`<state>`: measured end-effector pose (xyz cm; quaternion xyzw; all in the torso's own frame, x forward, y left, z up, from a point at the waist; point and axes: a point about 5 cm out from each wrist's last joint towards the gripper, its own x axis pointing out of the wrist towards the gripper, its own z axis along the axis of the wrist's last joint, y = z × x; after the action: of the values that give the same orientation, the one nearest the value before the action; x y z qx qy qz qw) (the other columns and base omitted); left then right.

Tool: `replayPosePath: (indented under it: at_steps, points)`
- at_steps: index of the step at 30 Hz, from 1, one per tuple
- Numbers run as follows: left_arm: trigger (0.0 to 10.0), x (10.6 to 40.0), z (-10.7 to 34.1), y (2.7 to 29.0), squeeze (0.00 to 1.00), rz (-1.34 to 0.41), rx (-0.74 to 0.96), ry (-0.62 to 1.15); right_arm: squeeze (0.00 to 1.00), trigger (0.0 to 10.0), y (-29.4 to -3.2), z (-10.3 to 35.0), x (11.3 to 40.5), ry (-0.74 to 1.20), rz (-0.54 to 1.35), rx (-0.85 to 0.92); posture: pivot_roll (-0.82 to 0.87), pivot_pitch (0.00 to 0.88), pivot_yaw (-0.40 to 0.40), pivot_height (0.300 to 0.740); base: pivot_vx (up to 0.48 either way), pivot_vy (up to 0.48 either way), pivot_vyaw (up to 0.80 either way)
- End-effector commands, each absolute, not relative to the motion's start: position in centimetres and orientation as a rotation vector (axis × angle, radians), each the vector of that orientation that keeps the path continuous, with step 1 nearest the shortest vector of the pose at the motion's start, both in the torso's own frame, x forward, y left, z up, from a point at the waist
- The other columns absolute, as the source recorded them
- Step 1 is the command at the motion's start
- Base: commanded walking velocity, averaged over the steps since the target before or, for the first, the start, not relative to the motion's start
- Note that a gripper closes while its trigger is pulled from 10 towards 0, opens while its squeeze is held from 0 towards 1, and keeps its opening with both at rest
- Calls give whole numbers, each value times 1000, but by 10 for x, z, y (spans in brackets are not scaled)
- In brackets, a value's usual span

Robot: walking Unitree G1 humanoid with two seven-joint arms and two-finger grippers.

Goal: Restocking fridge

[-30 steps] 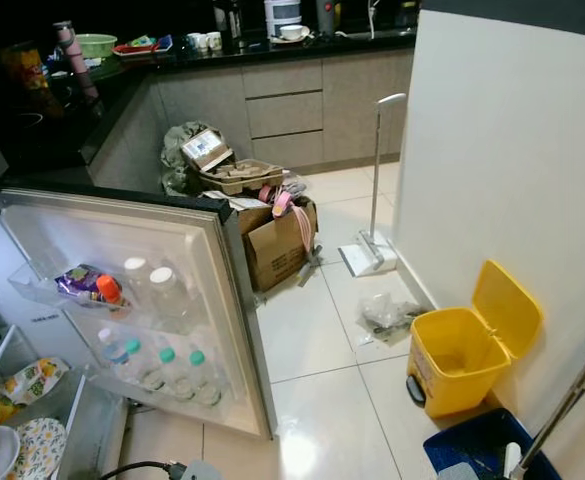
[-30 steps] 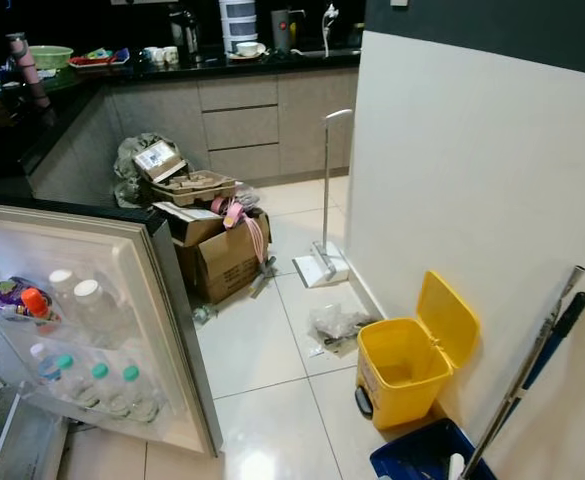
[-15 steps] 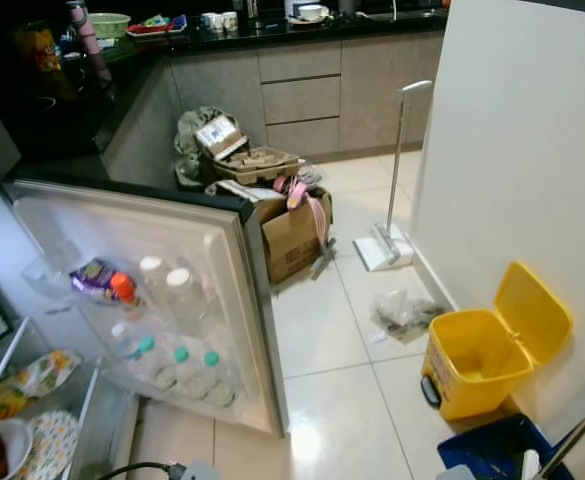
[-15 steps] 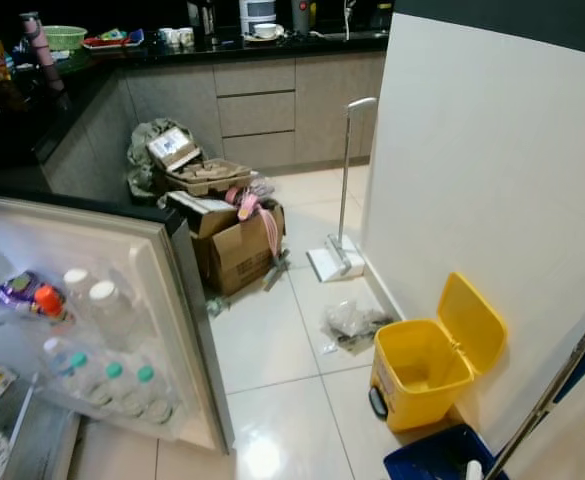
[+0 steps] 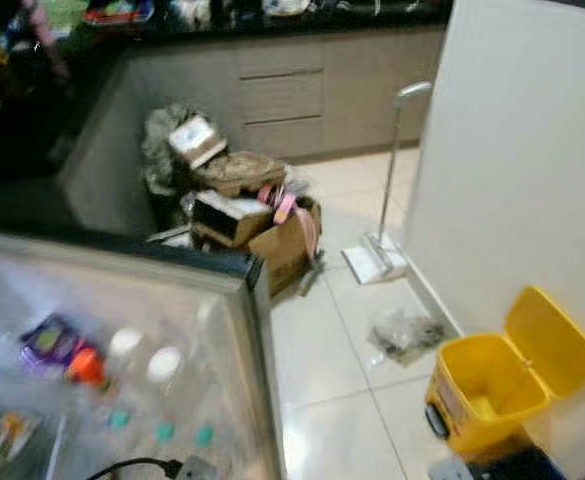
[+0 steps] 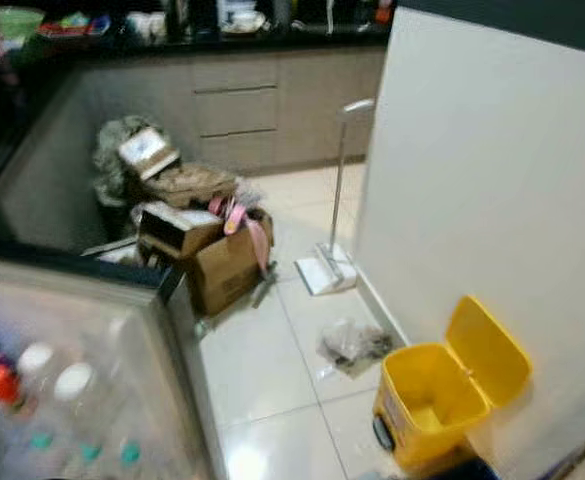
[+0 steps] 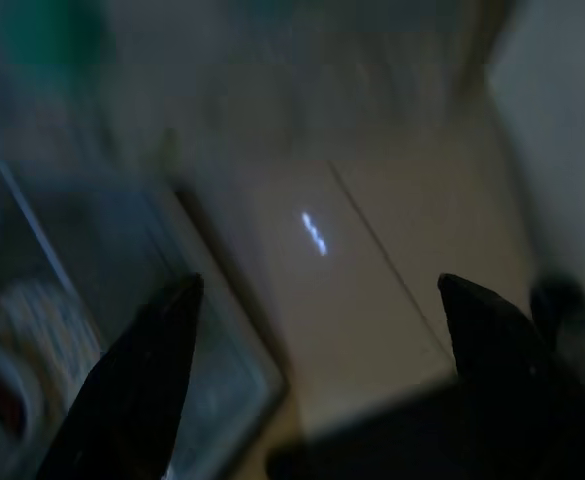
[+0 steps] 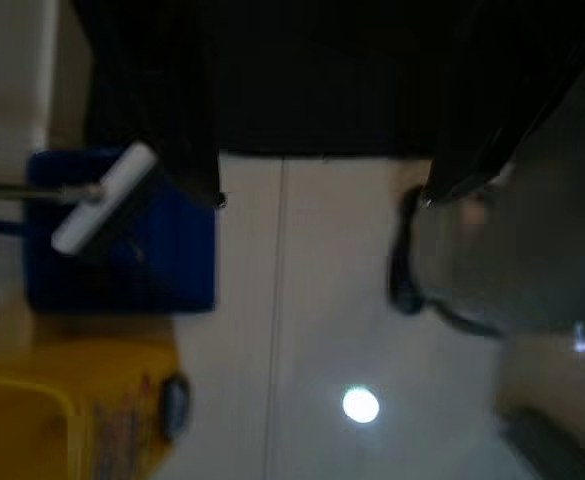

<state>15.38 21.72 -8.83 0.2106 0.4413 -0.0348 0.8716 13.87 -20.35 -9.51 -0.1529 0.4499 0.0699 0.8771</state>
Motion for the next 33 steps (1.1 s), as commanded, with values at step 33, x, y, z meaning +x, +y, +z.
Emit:
replayPosePath:
  at_steps: [33]
  points:
    - [10000, 131, -86, 257, 0, 266, 349, 950, 0, 10000, -189, -66, 195, 677, 182, -267, -128, 1, 44, 740, 0, 0, 0]
